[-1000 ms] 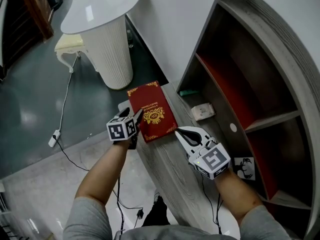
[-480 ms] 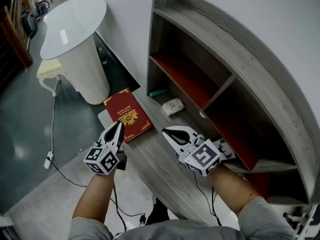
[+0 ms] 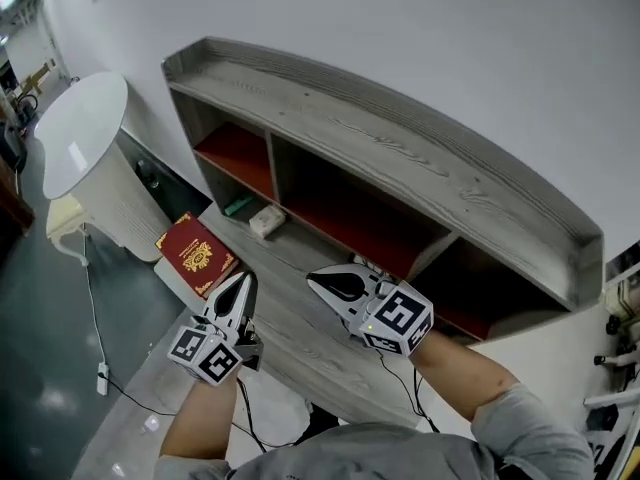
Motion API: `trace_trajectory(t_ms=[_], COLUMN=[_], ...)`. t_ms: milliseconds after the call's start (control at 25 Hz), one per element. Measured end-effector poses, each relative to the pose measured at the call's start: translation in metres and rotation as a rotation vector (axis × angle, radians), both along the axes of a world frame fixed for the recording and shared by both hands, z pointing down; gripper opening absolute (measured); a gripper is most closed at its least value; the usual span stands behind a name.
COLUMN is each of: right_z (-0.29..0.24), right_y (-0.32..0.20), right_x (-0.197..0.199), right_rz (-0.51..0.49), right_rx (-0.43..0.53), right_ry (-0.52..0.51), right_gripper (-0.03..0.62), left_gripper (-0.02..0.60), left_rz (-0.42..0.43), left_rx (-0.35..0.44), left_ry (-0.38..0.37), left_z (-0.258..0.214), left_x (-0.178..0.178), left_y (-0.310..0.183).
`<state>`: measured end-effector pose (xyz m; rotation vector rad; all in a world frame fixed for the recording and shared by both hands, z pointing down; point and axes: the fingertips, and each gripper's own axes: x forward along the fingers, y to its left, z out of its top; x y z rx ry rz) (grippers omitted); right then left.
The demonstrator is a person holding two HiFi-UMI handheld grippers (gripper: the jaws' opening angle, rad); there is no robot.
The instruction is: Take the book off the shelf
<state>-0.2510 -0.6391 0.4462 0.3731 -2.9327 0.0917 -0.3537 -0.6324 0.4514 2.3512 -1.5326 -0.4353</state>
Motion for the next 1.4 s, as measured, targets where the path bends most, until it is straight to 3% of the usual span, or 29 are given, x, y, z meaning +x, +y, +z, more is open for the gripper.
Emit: trace_trajectory(t_ms=[360,760,920,1080,1400], right_z=[-0.065,-0.11,-0.109,-0.106,-0.106], right_y=[0.068,0.155,0.188,0.209,0.241], right_x=[0.172,0.36,0.41,0.443,0.464], right_rz=[0.131,0.261,0.28,0.303,0.356], right_rx=[0.025,0.033,0.027,-0.005,-0.024], right_ry=[-0.092,-0.162,-0.179,-0.212,-0.212], right_gripper=[0.015,0.014,0.014,0.014,0.012], left_gripper=[0.025,0.023,0.023,0.023,0.023], left_rz=[0.261,0.41,0.425,0.43,0.478], left_rx=[0.082,0.093,0.097,0.069,0.062], left_ry=[-0.012,-0.077,-0.123,-0.12,-0.151], left_z=[-0.07,-0.108,-0.108,-0.1,-0.098], left_x=[0.202,0.385,0.432,0.462,0.474], left_y=[0.051,0.155,0.193,0.22,0.249])
